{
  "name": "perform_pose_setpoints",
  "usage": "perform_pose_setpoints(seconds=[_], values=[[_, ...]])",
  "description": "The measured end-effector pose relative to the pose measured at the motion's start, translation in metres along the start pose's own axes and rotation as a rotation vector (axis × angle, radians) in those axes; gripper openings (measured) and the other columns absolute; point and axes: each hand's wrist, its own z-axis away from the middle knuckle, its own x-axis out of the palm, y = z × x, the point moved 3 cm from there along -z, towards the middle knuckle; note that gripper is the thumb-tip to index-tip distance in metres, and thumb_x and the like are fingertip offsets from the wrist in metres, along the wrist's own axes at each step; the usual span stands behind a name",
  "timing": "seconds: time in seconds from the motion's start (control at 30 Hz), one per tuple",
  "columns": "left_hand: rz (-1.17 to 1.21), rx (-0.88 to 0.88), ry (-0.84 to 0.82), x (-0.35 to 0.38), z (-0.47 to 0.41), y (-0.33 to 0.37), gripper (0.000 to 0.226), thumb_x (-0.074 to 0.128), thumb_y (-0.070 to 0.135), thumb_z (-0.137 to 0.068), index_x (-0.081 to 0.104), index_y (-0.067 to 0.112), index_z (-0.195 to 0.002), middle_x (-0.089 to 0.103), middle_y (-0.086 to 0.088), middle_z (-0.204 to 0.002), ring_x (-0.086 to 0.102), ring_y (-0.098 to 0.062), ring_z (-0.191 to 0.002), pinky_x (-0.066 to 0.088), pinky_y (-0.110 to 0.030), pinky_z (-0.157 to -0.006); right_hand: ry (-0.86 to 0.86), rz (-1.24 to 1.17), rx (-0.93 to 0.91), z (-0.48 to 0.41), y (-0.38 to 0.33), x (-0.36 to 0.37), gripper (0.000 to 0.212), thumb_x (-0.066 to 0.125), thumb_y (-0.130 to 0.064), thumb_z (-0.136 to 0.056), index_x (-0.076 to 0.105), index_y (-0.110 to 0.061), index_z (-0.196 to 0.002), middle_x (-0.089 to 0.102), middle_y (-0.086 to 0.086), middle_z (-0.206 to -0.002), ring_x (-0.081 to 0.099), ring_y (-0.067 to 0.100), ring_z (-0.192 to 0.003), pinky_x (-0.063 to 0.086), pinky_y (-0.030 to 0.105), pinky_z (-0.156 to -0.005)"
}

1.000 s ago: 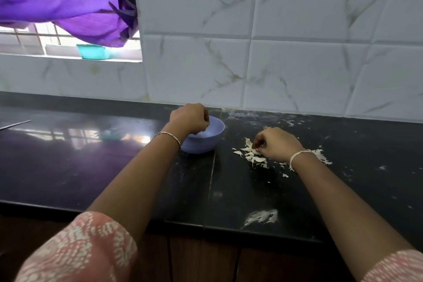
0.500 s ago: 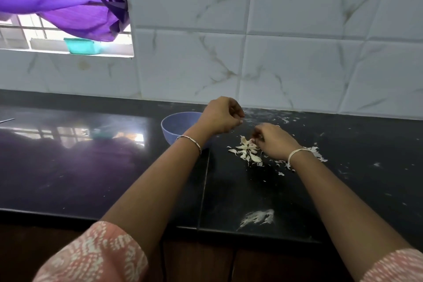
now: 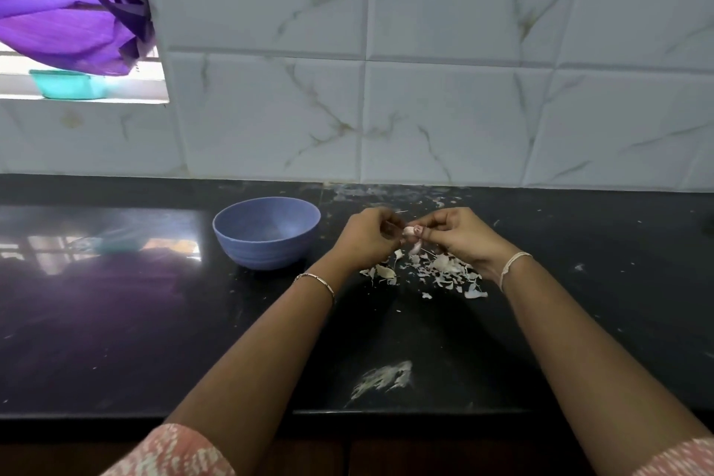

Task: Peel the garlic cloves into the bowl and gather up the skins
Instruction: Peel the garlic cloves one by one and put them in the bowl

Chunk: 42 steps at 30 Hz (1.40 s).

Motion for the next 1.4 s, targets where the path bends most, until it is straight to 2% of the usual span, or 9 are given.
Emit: perform_pose_setpoints(seconds=[0.2,0.3,0.4,0.47,0.67,0.83,1.03,1.23,1.4], values=[[0.661,-0.167,-0.068,0.014,0.005,-0.004,0.020,0.071,0.008,-0.086,0.068,0.000,-0.104,0.071,-0.001,-0.069,0.064,-0.010,-0.062,0.052,-0.018,-0.054,0.047,-0.210,0.042,-0.001,0.017,-0.009,0.007,0.069,0.001,-0.084,0.066,-0.002,-0.090,0.069,0.008,-0.069,0.059,0.011,-0.056,0.051,0.017,-0.054],[0.840,-0.215,0.006,0.017,0.005,-0.004,0.013,0.074,0.002,-0.081,0.069,0.001,-0.092,0.072,-0.005,-0.070,0.067,-0.013,-0.060,0.056,-0.020,-0.056,0.049,-0.260,0.015,-0.001,0.018,-0.005,0.006,0.069,0.001,-0.083,0.068,-0.004,-0.086,0.069,0.009,-0.069,0.062,0.012,-0.057,0.054,0.020,-0.060],[0.994,-0.247,0.025,0.018,0.004,-0.006,0.015,0.073,-0.007,-0.078,0.068,-0.004,-0.091,0.073,-0.014,-0.079,0.072,-0.022,-0.071,0.061,-0.031,-0.074,0.059,-0.285,0.016,-0.001,0.019,-0.004,0.004,0.069,-0.001,-0.083,0.069,-0.004,-0.085,0.069,0.006,-0.066,0.062,0.012,-0.057,0.055,0.019,-0.060],[0.993,-0.234,0.022,0.017,0.005,-0.008,0.014,0.074,-0.008,-0.076,0.069,-0.004,-0.089,0.073,-0.015,-0.080,0.072,-0.023,-0.073,0.060,-0.032,-0.078,0.062,-0.281,0.021,-0.001,0.021,-0.002,0.003,0.068,-0.001,-0.085,0.068,-0.002,-0.087,0.069,0.005,-0.064,0.062,0.013,-0.058,0.055,0.018,-0.060],[0.936,-0.203,0.053,0.014,0.007,-0.007,0.011,0.073,-0.009,-0.077,0.070,0.000,-0.082,0.072,-0.009,-0.070,0.071,-0.016,-0.063,0.060,-0.023,-0.066,0.046,-0.262,0.043,-0.002,0.022,0.007,0.007,0.062,-0.006,-0.092,0.066,0.000,-0.091,0.069,0.004,-0.066,0.062,0.009,-0.056,0.055,0.018,-0.059],[0.863,-0.154,0.002,0.016,0.010,-0.002,0.012,0.075,-0.006,-0.077,0.072,0.002,-0.084,0.073,-0.013,-0.078,0.071,-0.019,-0.067,0.060,-0.028,-0.072,0.048,-0.250,0.058,-0.001,0.024,0.007,0.010,0.058,-0.007,-0.095,0.064,0.000,-0.091,0.069,0.005,-0.064,0.062,0.010,-0.054,0.053,0.017,-0.054],[0.925,-0.164,0.072,0.012,0.008,-0.003,0.009,0.067,-0.003,-0.087,0.071,0.002,-0.093,0.072,-0.012,-0.079,0.070,-0.018,-0.066,0.060,-0.027,-0.069,0.066,-0.236,0.006,0.004,0.015,0.005,0.011,0.064,-0.011,-0.093,0.069,-0.001,-0.094,0.071,0.013,-0.075,0.069,0.015,-0.066,0.058,0.022,-0.065],[0.783,-0.165,0.085,0.020,0.007,-0.002,0.011,0.069,-0.002,-0.086,0.072,0.005,-0.094,0.071,-0.010,-0.082,0.068,-0.021,-0.075,0.058,-0.033,-0.079,0.174,0.003,-0.058,0.006,0.016,0.006,0.008,0.075,-0.008,-0.084,0.071,-0.001,-0.083,0.073,0.013,-0.073,0.071,0.019,-0.064,0.058,0.025,-0.064],[0.769,-0.230,0.178,0.021,0.007,-0.008,0.010,0.077,0.000,-0.079,0.073,0.008,-0.084,0.073,-0.014,-0.079,0.069,-0.022,-0.069,0.058,-0.033,-0.070,0.259,0.192,-0.116,0.003,0.017,0.007,0.008,0.077,-0.013,-0.080,0.073,-0.010,-0.074,0.073,0.004,-0.067,0.072,0.015,-0.064,0.058,0.023,-0.062]])
